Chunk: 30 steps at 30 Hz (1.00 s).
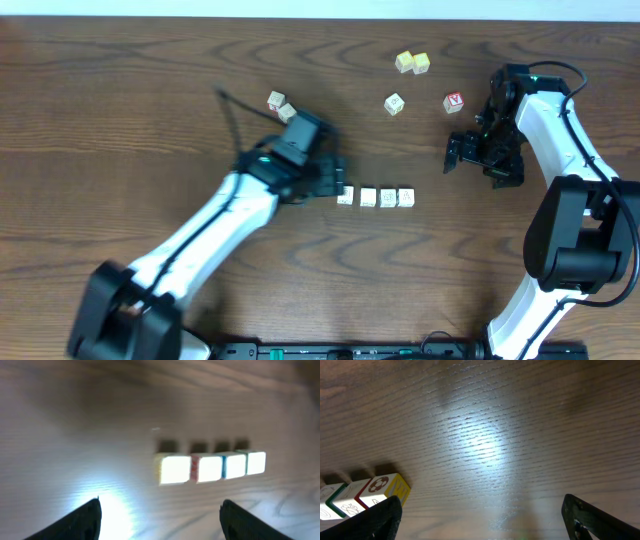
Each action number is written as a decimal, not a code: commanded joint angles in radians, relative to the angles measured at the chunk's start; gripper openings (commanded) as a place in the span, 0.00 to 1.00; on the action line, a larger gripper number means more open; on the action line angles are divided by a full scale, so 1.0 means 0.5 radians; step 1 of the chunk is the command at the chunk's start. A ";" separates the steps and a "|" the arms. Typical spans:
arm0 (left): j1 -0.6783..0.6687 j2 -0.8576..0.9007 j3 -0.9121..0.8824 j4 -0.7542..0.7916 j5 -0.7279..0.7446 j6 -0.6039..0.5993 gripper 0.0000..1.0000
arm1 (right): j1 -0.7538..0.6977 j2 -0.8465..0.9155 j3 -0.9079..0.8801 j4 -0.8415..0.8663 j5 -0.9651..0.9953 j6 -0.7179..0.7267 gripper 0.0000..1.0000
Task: Lift 4 blocks
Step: 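Open the left gripper and lift it up and away to the left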
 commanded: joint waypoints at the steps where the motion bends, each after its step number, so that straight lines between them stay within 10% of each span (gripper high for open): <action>1: 0.208 -0.239 0.017 -0.216 -0.115 -0.047 0.77 | 0.006 -0.031 -0.011 0.001 -0.009 -0.025 0.99; 10: 0.497 -0.372 0.002 -0.748 -0.290 -0.047 0.82 | 0.006 -0.031 -0.011 0.001 -0.009 -0.025 0.99; 30: 0.522 -0.368 -0.029 -0.751 -0.376 -0.047 0.83 | 0.006 -0.031 -0.011 0.001 -0.009 -0.025 0.99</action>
